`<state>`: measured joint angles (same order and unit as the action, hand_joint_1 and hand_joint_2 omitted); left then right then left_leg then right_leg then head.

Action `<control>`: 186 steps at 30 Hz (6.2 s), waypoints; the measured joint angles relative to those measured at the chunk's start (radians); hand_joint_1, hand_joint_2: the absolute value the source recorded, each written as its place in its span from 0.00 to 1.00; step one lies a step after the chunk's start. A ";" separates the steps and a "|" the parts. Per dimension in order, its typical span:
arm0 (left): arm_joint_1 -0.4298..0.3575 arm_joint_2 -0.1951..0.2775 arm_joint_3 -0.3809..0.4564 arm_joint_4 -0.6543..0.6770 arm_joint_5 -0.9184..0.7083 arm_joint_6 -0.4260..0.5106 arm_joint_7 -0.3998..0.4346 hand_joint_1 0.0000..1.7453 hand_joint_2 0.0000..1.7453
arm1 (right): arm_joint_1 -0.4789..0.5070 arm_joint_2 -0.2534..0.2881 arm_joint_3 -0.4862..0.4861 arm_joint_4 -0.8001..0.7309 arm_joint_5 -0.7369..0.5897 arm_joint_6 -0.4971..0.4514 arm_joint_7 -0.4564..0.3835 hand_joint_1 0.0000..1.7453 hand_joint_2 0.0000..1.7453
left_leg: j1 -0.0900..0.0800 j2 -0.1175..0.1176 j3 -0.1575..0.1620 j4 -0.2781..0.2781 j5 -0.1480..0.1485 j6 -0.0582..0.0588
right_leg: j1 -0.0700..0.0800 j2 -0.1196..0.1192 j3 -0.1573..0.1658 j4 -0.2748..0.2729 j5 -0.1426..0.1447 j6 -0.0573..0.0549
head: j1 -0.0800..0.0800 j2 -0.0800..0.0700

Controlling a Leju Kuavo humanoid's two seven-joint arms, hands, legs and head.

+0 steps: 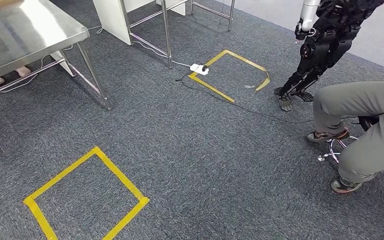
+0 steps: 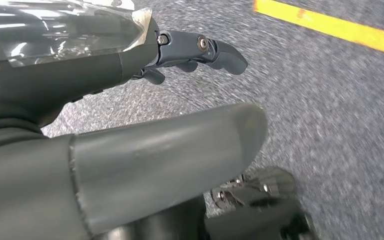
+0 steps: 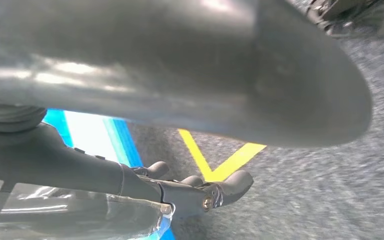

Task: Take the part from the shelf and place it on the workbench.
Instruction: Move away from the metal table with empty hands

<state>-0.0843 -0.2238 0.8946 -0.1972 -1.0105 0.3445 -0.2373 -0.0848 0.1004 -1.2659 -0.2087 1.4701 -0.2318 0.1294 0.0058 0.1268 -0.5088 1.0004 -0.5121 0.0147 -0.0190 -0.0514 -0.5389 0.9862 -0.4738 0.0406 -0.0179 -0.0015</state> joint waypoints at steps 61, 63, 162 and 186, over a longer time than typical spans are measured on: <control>-0.007 -0.012 -0.150 0.000 -0.187 -0.086 0.064 0.00 0.00 | -0.178 -0.013 -0.042 -0.017 -0.129 0.025 0.091 0.00 0.00 | -0.001 -0.005 -0.019 0.013 0.003 0.003 | 0.003 0.004 -0.027 0.016 0.012 -0.003 | -0.004 0.000; -0.009 -0.015 -0.153 0.000 -0.190 -0.089 0.066 0.00 0.00 | -0.176 -0.014 -0.041 -0.018 -0.134 0.025 0.090 0.00 0.00 | 0.006 -0.060 -0.039 0.069 -0.039 -0.006 | -0.006 0.029 -0.024 0.013 0.018 -0.022 | -0.008 0.000; -0.005 0.020 -0.093 -0.002 -0.114 -0.061 0.038 0.00 0.00 | -0.246 0.035 0.192 -0.032 -0.180 0.048 0.174 0.00 0.00 | 0.011 -0.151 -0.107 0.179 -0.042 -0.009 | -0.003 0.126 -0.046 0.024 0.033 -0.035 | -0.006 0.000; -0.015 0.034 -0.090 -0.002 -0.107 -0.062 0.013 0.00 0.00 | -0.256 0.045 0.230 -0.031 -0.175 0.033 0.188 0.00 0.00 | 0.015 -0.069 -0.044 0.081 -0.044 -0.021 | -0.011 0.014 -0.037 0.015 0.029 -0.028 | -0.004 0.000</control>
<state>-0.0991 -0.1899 0.8046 -0.1991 -1.1180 0.2830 -0.2246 -0.3411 0.1455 -1.0359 -0.2392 1.2955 -0.1993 0.3173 0.0208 0.0576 -0.5524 1.0817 -0.5557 -0.0062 -0.0303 -0.0374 -0.5763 1.0011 -0.4452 0.0130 -0.0216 -0.0015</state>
